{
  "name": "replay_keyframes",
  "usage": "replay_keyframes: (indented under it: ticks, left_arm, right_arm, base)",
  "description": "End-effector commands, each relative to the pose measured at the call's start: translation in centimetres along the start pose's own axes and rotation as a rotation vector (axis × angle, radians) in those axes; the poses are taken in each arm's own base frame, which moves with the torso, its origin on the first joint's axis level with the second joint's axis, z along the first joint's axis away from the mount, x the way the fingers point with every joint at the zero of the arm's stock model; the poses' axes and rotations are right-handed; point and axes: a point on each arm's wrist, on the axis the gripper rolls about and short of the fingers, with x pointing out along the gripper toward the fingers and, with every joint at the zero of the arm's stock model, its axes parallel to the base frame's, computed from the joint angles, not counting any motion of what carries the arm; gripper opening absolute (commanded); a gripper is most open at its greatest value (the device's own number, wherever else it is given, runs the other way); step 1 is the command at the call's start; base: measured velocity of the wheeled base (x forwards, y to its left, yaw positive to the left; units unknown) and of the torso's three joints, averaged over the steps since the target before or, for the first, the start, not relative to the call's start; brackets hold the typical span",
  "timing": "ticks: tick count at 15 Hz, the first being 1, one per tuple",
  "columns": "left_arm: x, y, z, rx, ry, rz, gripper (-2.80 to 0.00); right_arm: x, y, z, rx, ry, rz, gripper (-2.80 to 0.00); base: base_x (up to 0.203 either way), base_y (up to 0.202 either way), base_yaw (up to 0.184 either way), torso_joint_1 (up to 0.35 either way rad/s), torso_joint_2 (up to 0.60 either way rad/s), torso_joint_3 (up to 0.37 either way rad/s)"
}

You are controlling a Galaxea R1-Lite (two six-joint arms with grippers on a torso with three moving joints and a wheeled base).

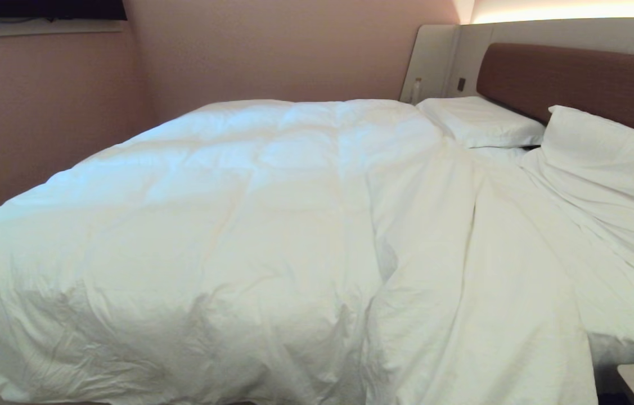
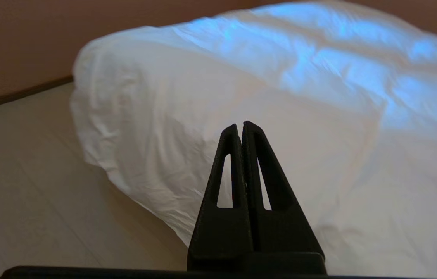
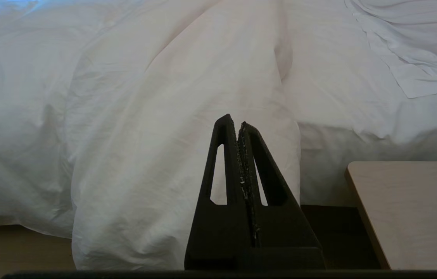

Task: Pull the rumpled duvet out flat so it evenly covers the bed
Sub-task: Flatten the corners of the folded blanket

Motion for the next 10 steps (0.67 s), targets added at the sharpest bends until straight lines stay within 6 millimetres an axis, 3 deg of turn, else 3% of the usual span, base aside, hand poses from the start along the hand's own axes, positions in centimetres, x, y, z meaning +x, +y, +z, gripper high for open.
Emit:
replay_keyframes:
  ticks: [1, 5, 8, 10]
  left_arm:
    - [-1.0, 1.2, 0.4, -0.045, -0.055, 0.053, -2.8]
    - [-3.0, 3.5, -0.5, -0.082, -0.14, 0.176, -2.8]
    - [-5.3, 5.6, -2.6, -0.099, -0.188, 0.094, -2.8]
    - [-5.5, 5.9, -3.9, -0.082, -0.188, 0.018, -2.8]
  right_arm:
    - [0.0, 0.0, 0.0, 0.0, -0.001, -0.001, -2.8]
    - [0.0, 0.0, 0.0, 0.0, -0.001, -0.001, -2.8]
    - [0.0, 0.0, 0.0, 0.0, -0.001, -0.001, -2.8]
    - [0.0, 0.0, 0.0, 0.002, -0.001, 0.001, -2.8]
  base:
    - [0.0, 0.0, 0.0, 0.0, 0.0, 0.0]
    - [0.0, 0.0, 0.0, 0.0, 0.0, 0.0]
    - [0.0, 0.0, 0.0, 0.0, 0.0, 0.0]
    - [0.0, 0.0, 0.0, 0.0, 0.0, 0.0]
